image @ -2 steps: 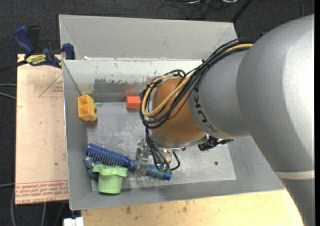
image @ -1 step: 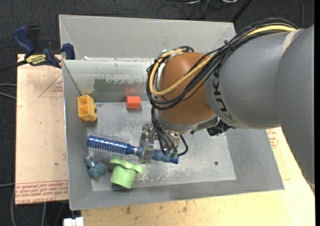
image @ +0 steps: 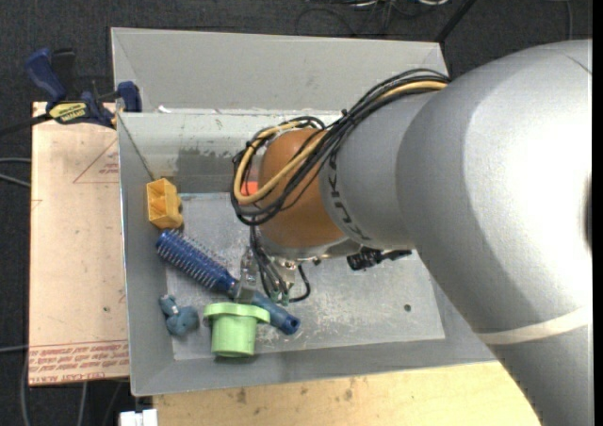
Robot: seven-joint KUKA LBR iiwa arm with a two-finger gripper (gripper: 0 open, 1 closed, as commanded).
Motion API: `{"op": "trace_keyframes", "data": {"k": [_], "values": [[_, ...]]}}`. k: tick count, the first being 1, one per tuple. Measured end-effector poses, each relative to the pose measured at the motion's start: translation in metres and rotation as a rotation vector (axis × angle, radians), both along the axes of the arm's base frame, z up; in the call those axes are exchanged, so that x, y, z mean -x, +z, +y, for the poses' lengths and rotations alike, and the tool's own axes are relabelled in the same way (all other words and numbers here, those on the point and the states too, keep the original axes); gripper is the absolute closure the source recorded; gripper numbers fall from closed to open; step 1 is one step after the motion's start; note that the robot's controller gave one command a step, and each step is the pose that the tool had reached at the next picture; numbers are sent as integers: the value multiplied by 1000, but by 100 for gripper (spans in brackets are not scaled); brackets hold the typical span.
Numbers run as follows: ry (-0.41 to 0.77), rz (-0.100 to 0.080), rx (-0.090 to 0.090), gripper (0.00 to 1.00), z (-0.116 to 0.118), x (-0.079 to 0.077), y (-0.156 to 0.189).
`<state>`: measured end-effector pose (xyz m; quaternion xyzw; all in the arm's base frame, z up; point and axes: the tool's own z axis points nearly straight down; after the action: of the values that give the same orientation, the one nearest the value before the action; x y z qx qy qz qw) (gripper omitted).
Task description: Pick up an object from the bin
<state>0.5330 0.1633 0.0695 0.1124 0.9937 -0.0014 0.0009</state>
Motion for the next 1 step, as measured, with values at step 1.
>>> {"op": "trace_keyframes", "data": {"k": [1], "values": [[3,-2,-3,0,2,1,1]]}}
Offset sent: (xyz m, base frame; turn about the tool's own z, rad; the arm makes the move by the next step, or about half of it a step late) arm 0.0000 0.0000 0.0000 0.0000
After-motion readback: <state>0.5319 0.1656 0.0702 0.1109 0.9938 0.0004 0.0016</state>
